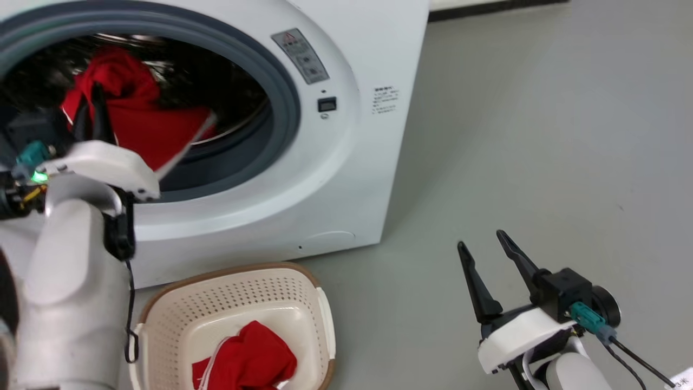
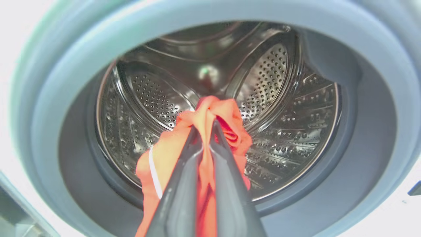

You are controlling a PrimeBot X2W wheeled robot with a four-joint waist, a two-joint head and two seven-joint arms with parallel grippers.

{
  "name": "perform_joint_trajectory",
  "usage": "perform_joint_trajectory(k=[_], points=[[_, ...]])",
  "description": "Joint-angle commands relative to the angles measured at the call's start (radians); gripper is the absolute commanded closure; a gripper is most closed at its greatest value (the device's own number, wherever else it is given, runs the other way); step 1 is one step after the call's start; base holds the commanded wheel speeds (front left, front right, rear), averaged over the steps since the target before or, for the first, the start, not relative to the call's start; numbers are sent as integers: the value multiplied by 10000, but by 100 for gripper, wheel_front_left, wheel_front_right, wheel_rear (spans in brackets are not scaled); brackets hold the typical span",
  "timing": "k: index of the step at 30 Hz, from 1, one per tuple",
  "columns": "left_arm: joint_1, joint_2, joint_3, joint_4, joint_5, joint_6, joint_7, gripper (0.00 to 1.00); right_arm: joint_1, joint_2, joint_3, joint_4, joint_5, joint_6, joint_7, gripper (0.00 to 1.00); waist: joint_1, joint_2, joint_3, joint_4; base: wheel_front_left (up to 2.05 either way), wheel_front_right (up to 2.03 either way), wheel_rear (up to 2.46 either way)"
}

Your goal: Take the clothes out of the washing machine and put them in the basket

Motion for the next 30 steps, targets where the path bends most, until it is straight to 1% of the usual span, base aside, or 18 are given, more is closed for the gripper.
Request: perform_joint_trajectory(k=[1, 5, 10, 11, 12, 14, 19, 21, 24, 27, 30], points=[[518, -160, 41, -611, 21, -45, -67, 100, 215, 4, -82, -91, -70, -7, 60, 0, 1, 0, -278, 283, 0, 0, 0], [1497, -425, 71, -2037, 28, 7, -60, 100, 502, 4, -184, -206, -150, -7, 199, 0, 1, 0, -592, 542, 0, 0, 0], [2798, -789, -16, -4128, 2, 200, -51, 100, 779, 4, -317, -399, -246, -7, 348, 0, 1, 0, -896, 876, 0, 0, 0], [3085, -826, -21, -4562, -6, 259, -16, 100, 844, 4, -329, -434, -241, -7, 388, 0, 1, 0, -937, 935, 0, 0, 0], [3672, -930, -69, -5519, -12, 383, 106, 100, 929, 3, -352, -503, -257, -7, 446, 0, 1, 0, -997, 1052, 0, 0, 0], [4293, -1023, -158, -6530, 34, 511, 311, 100, 971, 4, -361, -599, -279, -7, 495, 0, 1, 0, -1025, 1159, 0, 0, 0], [5788, -1192, -354, -8652, 114, 872, 897, 100, 1085, 4, -406, -738, -322, -7, 577, 0, 1, 0, -955, 1425, 0, 0, 0], [6357, -1271, -457, -9157, 117, 977, 1141, 100, 1062, 4, -392, -776, -328, -7, 589, 0, 1, 0, -910, 1491, 0, 0, 0], [7176, -1450, -574, -9439, -51, 1100, 1413, 100, 1041, 4, -383, -846, -341, -7, 599, 0, 1, 0, -798, 1562, 0, 0, 0], [7812, -1653, -731, -9138, -173, 1158, 1426, 100, 1004, 4, -363, -871, -353, -7, 633, 0, 1, 0, -649, 1634, 0, 0, 0], [8189, -1834, -804, -8307, -523, 980, 1069, 100, 940, 4, -315, -916, -386, -7, 653, 0, 1, 0, -465, 1680, 0, 0, 0]])
